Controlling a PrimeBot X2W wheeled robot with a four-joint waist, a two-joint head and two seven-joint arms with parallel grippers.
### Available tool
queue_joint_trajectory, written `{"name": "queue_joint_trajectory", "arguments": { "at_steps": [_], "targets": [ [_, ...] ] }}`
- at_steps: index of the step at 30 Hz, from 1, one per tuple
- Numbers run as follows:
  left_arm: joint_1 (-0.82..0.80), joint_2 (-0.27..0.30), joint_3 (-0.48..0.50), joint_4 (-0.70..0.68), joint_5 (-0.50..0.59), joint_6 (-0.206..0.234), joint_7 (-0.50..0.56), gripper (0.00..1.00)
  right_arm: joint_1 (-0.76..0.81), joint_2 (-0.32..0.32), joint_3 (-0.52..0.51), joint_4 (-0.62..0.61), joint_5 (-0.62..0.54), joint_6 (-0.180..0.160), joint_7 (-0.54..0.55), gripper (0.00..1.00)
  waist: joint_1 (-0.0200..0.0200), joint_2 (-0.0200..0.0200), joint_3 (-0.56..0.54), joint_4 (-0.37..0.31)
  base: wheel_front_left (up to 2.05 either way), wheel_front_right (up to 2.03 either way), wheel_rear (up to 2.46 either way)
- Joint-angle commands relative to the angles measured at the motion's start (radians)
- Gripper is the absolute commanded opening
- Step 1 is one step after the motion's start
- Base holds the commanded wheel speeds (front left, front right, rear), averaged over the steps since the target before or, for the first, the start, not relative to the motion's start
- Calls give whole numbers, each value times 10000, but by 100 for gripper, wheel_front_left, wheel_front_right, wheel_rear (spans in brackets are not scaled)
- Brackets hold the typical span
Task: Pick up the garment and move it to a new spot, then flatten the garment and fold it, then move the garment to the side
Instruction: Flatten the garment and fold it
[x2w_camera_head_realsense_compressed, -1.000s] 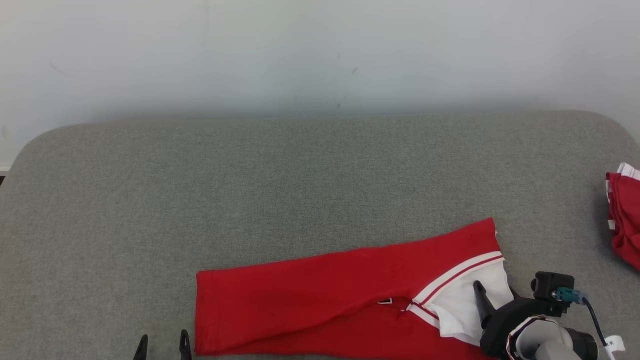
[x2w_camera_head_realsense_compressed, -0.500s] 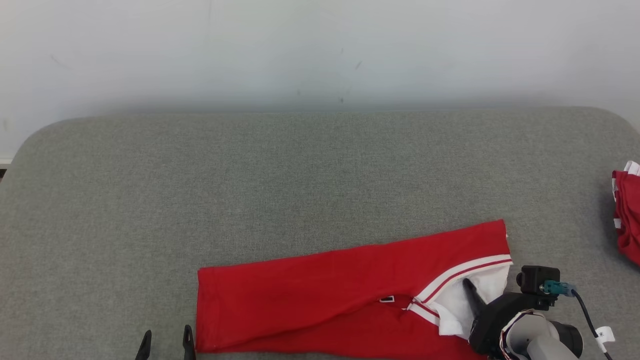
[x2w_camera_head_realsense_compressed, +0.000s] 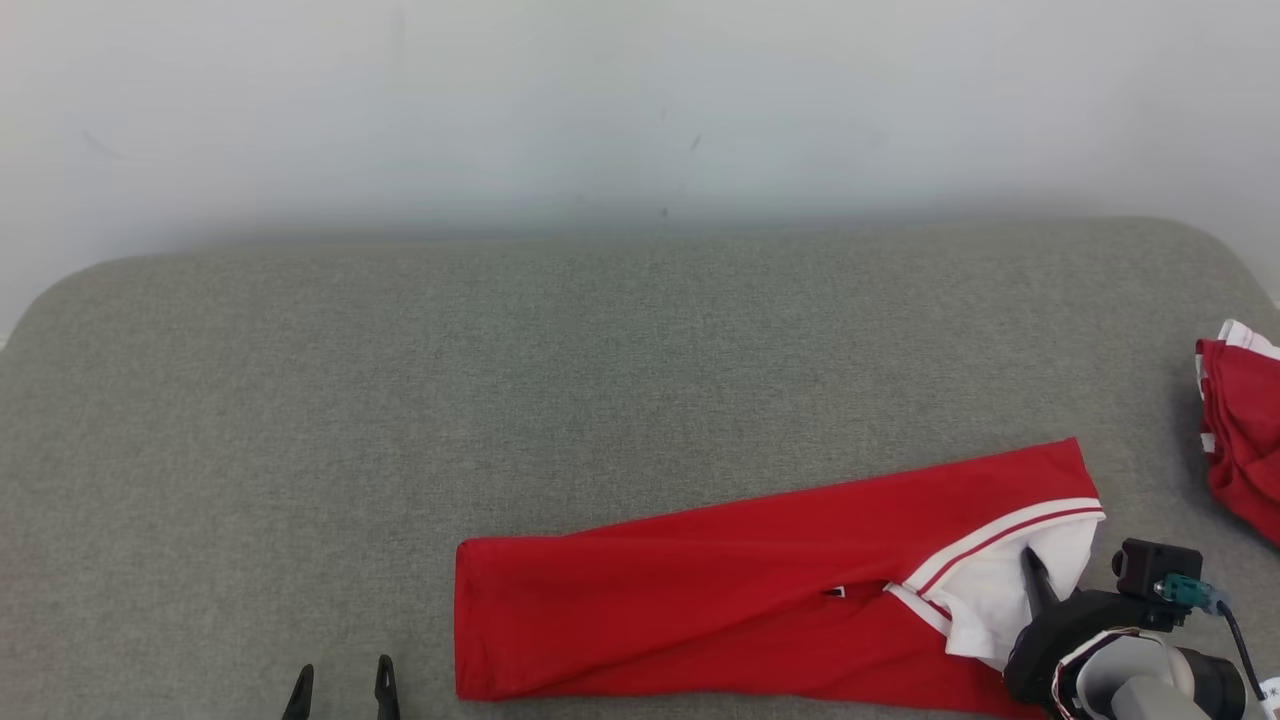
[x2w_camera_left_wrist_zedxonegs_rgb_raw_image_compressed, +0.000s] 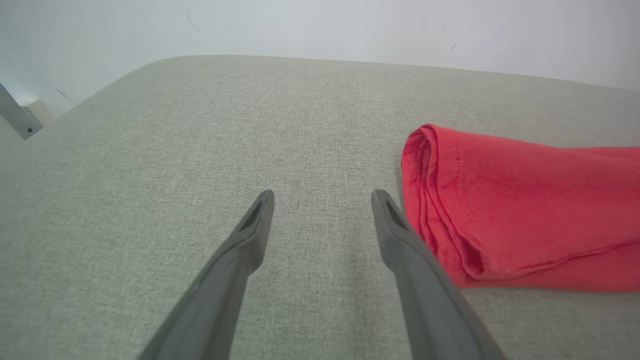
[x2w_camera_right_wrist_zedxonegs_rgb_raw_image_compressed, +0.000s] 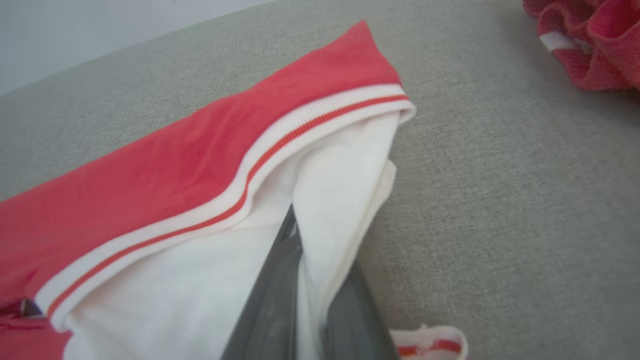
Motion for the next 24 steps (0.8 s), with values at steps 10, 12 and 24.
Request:
{"name": "queue_joint_trajectory", "arguments": {
  "at_steps": [10,12,24],
  "targets": [
    [162,-5,-84,80,-57,-70,-27,100,201,562,586,-797,49,-33,-442,0,-1,-1,-213,-269,0,0,0],
    [225,-8,-86,116,-64,-87,-27,100,382,689,873,-1218,199,-33,-359,0,-1,-1,-271,-293,0,0,0],
    [159,-8,-421,166,-73,-195,-27,100,1425,1241,3065,-4137,897,-31,1064,0,-1,-1,-398,120,0,0,0]
  ]
}}
